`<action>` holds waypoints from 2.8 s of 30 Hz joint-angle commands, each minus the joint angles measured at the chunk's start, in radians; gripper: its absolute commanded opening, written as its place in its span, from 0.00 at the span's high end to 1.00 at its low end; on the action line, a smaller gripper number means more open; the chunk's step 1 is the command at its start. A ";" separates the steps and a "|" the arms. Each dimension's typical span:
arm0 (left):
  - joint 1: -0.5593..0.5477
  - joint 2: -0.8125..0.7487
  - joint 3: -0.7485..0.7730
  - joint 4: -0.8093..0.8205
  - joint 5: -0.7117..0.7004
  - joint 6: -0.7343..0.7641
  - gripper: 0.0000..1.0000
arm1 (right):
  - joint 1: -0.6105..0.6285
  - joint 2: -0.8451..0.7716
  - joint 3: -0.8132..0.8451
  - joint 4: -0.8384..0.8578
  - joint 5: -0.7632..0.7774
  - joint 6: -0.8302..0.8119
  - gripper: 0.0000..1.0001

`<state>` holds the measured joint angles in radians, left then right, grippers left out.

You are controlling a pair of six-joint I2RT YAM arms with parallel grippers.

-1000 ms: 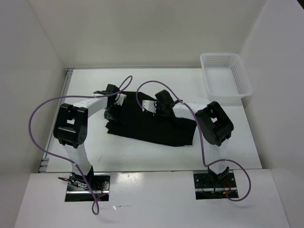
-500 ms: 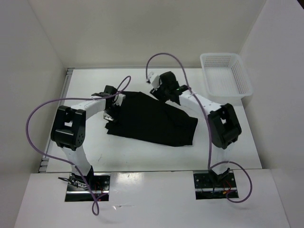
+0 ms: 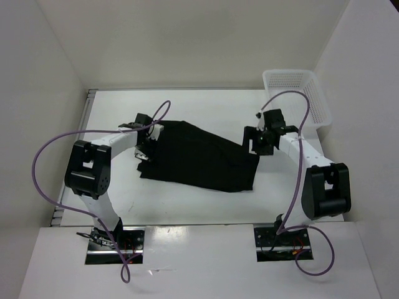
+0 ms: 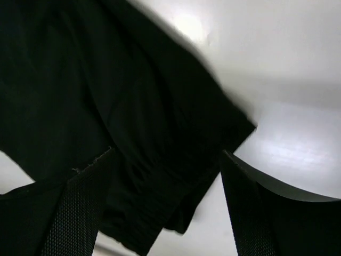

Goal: Fold and stack the shorts
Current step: Fold the shorts

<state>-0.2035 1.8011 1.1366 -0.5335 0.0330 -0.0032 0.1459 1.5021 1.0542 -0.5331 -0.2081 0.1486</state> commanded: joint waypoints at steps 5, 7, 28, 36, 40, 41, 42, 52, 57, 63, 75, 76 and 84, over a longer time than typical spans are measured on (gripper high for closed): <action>0.007 -0.065 -0.066 -0.086 0.030 0.003 0.57 | -0.039 -0.002 -0.062 -0.083 -0.145 0.232 0.14; 0.007 -0.074 -0.089 -0.095 0.030 0.003 0.57 | -0.039 0.029 -0.062 -0.106 -0.145 0.259 0.14; 0.147 -0.092 -0.136 -0.175 -0.024 0.003 0.57 | 0.015 0.184 -0.025 -0.145 -0.057 0.212 0.26; 0.147 -0.103 -0.127 -0.194 0.039 0.003 0.57 | 0.146 0.263 -0.028 -0.082 0.045 0.097 0.24; 0.147 -0.114 -0.136 -0.194 0.039 0.003 0.55 | 0.135 0.296 -0.019 -0.071 0.045 0.089 0.29; 0.147 -0.114 -0.136 -0.194 0.039 0.003 0.55 | 0.135 0.306 0.002 -0.055 0.045 0.089 0.39; 0.147 -0.114 -0.136 -0.194 0.039 0.003 0.55 | 0.126 0.317 0.015 -0.054 0.045 0.089 0.45; 0.147 -0.123 -0.088 -0.194 -0.015 0.003 0.55 | 0.126 0.374 0.167 0.007 0.027 -0.018 0.91; 0.147 -0.149 0.032 -0.230 -0.053 0.003 0.55 | 0.126 0.336 0.187 0.016 0.035 -0.067 1.00; 0.087 -0.145 0.198 -0.240 -0.038 0.003 0.53 | 0.126 0.259 0.236 0.027 0.076 -0.147 1.00; -0.046 0.070 0.373 -0.165 0.039 0.003 0.51 | 0.047 0.147 0.296 0.027 0.278 -0.341 1.00; -0.057 0.079 0.385 -0.155 0.030 0.003 0.51 | 0.047 0.147 0.305 0.039 0.297 -0.356 1.00; -0.143 0.182 0.451 -0.135 0.048 0.003 0.50 | 0.007 0.149 0.383 0.082 0.403 -0.481 1.00</action>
<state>-0.3267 1.9537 1.5288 -0.6945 0.0650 -0.0036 0.1703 1.6920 1.3598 -0.5282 0.1188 -0.2531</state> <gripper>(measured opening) 0.496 0.169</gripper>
